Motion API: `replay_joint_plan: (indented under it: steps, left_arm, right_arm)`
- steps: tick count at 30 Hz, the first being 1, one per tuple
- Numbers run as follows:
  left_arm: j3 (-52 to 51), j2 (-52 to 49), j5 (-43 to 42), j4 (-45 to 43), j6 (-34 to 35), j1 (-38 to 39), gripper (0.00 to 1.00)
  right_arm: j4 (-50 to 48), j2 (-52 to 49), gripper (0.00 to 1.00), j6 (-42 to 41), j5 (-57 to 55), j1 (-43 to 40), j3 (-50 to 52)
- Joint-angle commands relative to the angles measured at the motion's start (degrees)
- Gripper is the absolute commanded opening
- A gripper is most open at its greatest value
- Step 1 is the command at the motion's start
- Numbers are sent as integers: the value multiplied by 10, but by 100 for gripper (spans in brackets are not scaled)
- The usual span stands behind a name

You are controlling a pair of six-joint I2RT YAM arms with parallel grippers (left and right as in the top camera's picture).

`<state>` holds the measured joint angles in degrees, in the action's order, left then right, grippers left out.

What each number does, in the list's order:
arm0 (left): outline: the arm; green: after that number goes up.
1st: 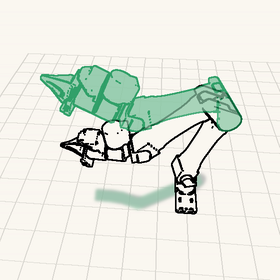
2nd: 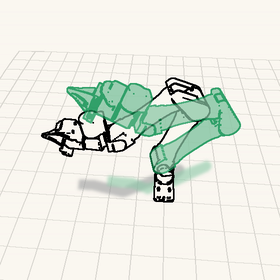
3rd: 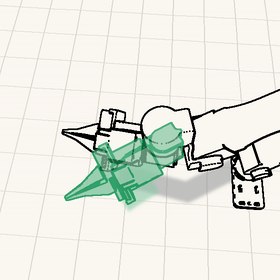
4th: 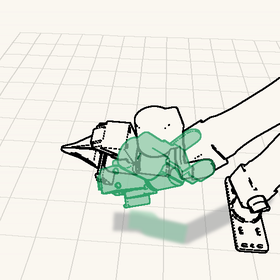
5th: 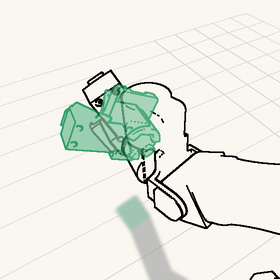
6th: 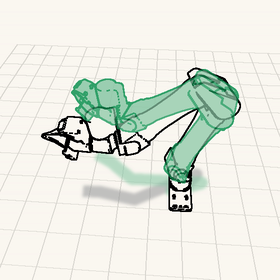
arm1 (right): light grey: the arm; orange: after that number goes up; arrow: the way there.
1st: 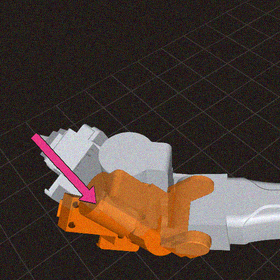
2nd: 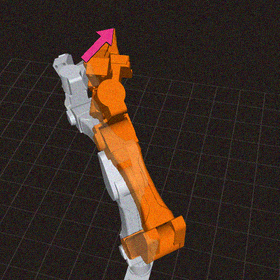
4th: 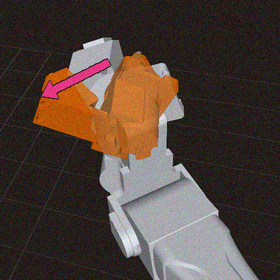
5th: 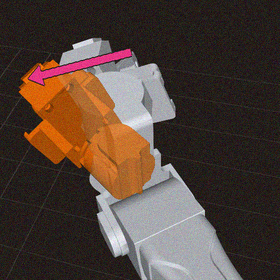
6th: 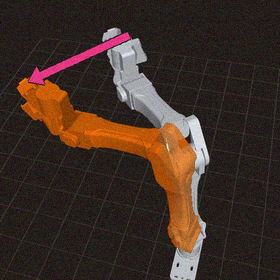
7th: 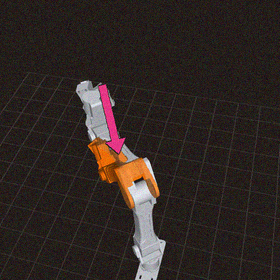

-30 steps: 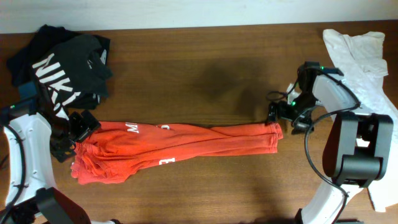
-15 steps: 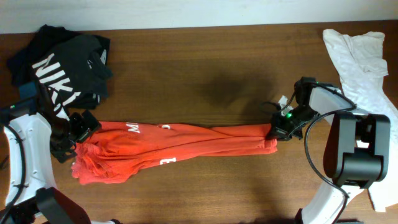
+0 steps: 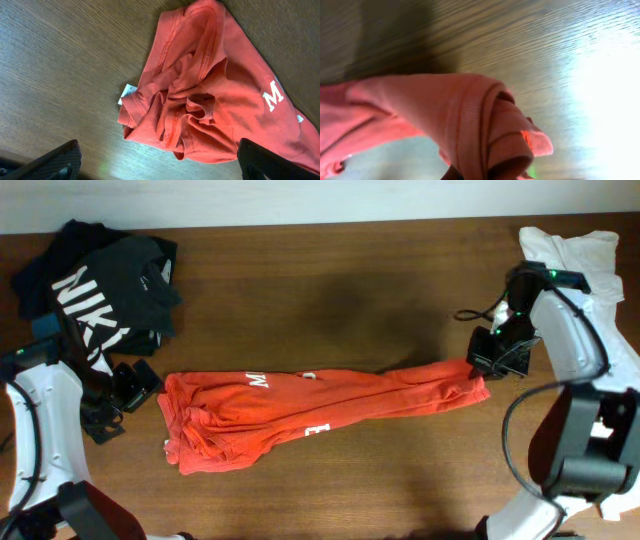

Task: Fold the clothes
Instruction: 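Fold the strip's right end leftward with the right gripper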

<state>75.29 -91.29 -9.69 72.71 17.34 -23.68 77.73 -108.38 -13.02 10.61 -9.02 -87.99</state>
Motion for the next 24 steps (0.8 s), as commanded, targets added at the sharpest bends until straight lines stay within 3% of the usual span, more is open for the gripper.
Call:
replay_joint_plan:
  steps: [1,10,16,24]
  left_arm:
    - [5,4,-4,0,-12,-1,99]
    - [-17,3,0,0,-12,-1,99]
    - [-22,3,5,-2,-12,-1,99]
    - [-22,3,7,-1,-12,-1,99]
  right_arm:
    - [9,42,4,5,7,63,-11]
    - [-82,40,4,-49,29,252,54]
    - [-133,40,4,-112,48,336,57]
    - [-207,26,11,-150,37,410,82]
